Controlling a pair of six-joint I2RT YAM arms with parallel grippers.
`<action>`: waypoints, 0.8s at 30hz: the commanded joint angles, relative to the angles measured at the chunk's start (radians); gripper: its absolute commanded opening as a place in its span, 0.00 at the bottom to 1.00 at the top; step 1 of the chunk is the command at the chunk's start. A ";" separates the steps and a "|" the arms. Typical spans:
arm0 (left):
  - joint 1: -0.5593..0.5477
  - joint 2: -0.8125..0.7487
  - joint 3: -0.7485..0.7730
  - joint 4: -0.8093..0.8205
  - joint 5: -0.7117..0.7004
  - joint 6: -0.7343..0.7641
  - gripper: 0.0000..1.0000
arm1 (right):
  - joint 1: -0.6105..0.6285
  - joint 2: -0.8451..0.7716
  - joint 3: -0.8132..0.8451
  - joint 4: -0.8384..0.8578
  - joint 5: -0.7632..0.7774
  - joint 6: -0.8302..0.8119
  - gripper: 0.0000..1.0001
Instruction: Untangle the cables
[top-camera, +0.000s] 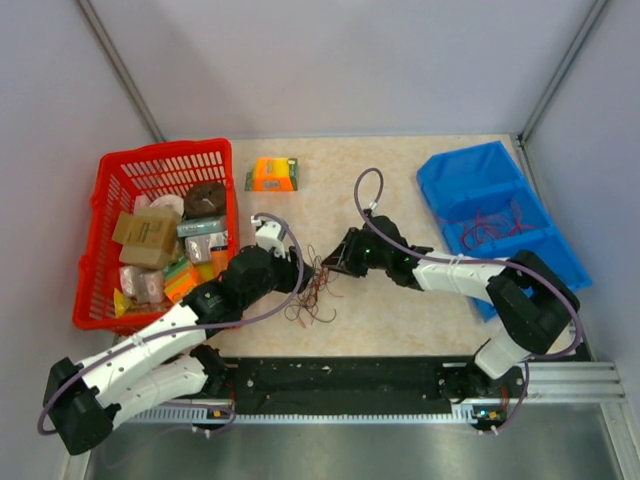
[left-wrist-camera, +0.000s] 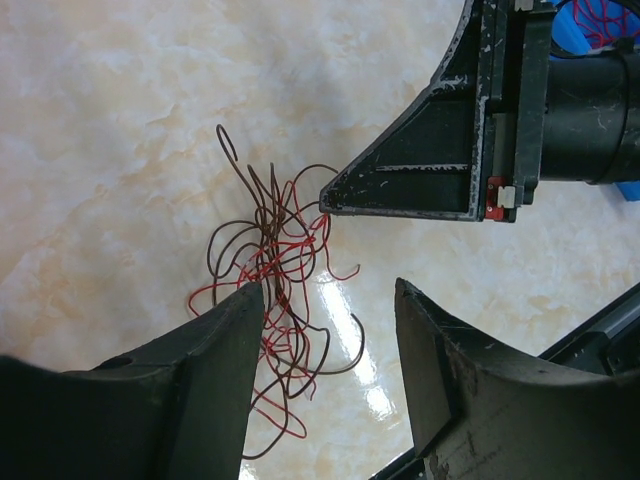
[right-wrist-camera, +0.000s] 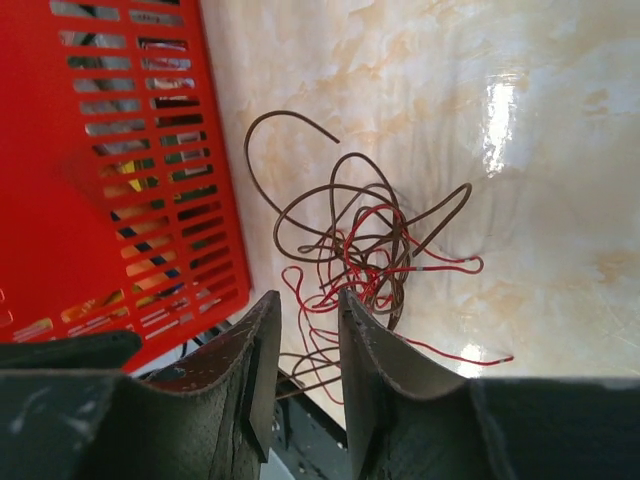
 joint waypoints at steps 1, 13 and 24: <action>0.003 -0.003 0.019 0.043 0.014 -0.009 0.59 | 0.018 0.028 0.020 0.019 0.051 0.103 0.29; 0.001 -0.026 0.010 0.055 0.007 0.011 0.59 | 0.033 0.082 0.052 0.063 0.048 0.114 0.27; 0.010 0.020 0.030 0.037 -0.013 -0.056 0.65 | 0.027 0.136 0.106 0.108 0.057 0.125 0.09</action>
